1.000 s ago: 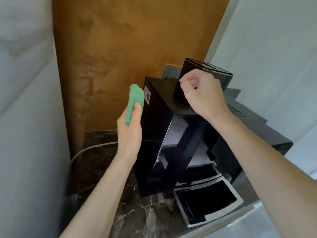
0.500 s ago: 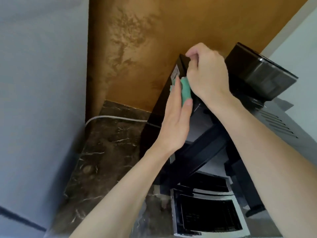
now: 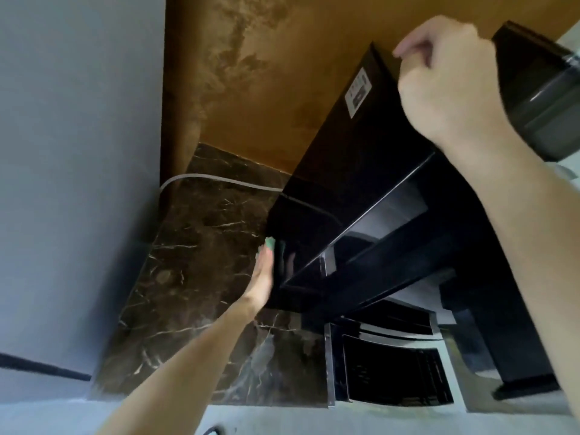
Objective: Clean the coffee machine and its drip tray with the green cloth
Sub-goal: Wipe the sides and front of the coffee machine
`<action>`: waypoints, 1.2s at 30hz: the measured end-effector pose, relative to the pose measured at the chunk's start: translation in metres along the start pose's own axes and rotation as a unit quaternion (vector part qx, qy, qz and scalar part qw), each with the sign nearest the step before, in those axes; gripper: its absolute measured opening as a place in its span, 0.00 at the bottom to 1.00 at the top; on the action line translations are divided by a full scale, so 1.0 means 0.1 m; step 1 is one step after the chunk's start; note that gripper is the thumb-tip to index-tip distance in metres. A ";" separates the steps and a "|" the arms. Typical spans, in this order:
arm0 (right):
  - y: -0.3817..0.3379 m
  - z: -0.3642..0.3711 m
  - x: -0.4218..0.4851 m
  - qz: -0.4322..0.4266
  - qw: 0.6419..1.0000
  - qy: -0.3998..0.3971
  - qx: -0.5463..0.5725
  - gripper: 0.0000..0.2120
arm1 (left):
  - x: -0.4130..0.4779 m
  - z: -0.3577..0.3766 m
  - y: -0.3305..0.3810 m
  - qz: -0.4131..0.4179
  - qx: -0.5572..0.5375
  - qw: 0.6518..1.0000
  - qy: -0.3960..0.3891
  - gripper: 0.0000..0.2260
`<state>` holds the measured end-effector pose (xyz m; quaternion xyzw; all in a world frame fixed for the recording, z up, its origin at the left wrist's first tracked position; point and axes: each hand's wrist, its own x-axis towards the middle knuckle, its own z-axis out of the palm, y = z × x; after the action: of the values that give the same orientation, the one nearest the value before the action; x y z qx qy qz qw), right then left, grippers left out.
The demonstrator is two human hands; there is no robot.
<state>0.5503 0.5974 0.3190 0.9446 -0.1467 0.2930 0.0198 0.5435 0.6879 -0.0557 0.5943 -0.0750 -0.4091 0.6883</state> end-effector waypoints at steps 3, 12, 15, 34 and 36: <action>-0.01 0.02 0.01 0.000 1.000 -0.002 0.004 0.16 | -0.12 0.02 0.03 -0.013 0.010 1.000 0.007 0.39; -0.13 -0.07 -0.03 0.060 0.998 -0.017 0.016 0.14 | -0.62 0.63 1.79 0.205 -0.006 0.978 -0.031 0.42; -0.14 -0.08 -0.07 0.092 0.996 0.015 0.008 0.16 | -0.75 0.83 2.40 0.319 -0.004 0.946 -0.059 0.38; -0.10 -0.08 -0.08 0.114 0.993 -0.011 -0.009 0.13 | -0.36 0.30 0.85 0.051 -0.042 0.998 -0.003 0.47; -0.10 -0.08 -0.07 0.119 0.993 -0.009 -0.012 0.14 | -0.46 0.55 1.65 0.162 -0.038 0.985 -0.036 0.44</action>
<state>0.5430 0.6102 0.3222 0.9228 -0.2619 0.2826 -0.0053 0.5591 0.6697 0.1227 0.5326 -0.1793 -0.3157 0.7645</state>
